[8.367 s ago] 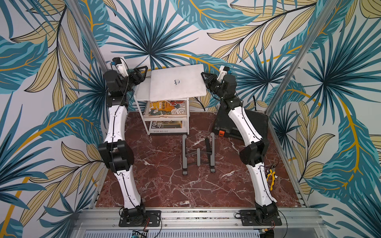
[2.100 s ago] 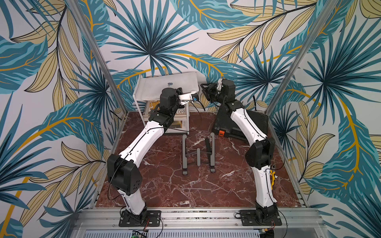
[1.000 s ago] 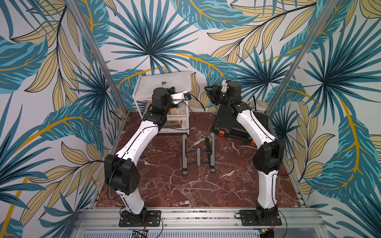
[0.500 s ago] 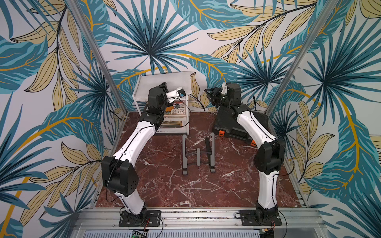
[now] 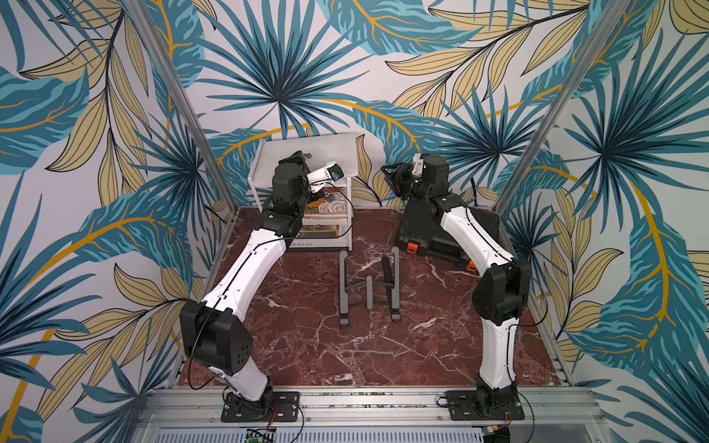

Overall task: Close the laptop lid and set it aside
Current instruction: Place the laptop on the shelf, then reset both arms

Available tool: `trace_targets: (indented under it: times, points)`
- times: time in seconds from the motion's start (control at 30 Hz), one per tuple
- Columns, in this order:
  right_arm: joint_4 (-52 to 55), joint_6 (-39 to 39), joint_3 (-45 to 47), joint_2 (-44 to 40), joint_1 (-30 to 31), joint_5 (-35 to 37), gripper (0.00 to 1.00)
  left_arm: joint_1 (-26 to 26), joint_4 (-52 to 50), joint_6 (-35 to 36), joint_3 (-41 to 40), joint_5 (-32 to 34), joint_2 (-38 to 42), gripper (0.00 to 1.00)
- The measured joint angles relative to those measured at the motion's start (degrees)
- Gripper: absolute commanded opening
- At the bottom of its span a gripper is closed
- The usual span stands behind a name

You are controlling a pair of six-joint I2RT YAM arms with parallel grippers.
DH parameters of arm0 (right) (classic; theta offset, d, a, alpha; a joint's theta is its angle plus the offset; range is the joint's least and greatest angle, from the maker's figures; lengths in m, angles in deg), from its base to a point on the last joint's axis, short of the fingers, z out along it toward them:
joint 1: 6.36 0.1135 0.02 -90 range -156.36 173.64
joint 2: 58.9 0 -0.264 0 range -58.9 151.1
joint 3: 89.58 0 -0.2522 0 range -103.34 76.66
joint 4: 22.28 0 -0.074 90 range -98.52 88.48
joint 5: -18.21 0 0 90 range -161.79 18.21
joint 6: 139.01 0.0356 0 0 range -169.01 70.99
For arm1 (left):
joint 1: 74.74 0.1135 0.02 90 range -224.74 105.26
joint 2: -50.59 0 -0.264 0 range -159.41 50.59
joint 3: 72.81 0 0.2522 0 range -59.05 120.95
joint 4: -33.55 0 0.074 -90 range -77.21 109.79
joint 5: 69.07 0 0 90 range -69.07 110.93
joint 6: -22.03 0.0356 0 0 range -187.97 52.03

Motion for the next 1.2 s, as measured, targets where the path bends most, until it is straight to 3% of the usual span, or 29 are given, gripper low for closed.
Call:
trace_targets:
  times: [0.47,0.7,0.8,1.03,1.2]
  points:
    - [0.5,-2.86,7.3,-7.06,-0.33,1.03,0.51,-0.13,-5.6,-9.4,-10.14,-2.73,13.31,1.0]
    - [5.11,-9.84,11.15,-13.81,-0.83,2.6,0.75,-0.17,-7.48,-19.63,-10.32,-8.46,18.95,1.0]
    - [9.18,-14.78,13.03,-18.01,-0.96,4.37,0.97,-0.39,-7.13,-24.94,-10.56,-9.92,21.51,1.0]
    - [17.16,-28.22,19.69,-29.68,-1.31,11.54,0.99,-0.5,-4.68,-36.92,-15.54,-9.79,28.44,1.0]
    - [19.12,-36.15,26.71,-37.4,-2.38,15.87,1.0,-0.5,-4.28,-41.64,-19.12,-8.22,32.11,1.0]
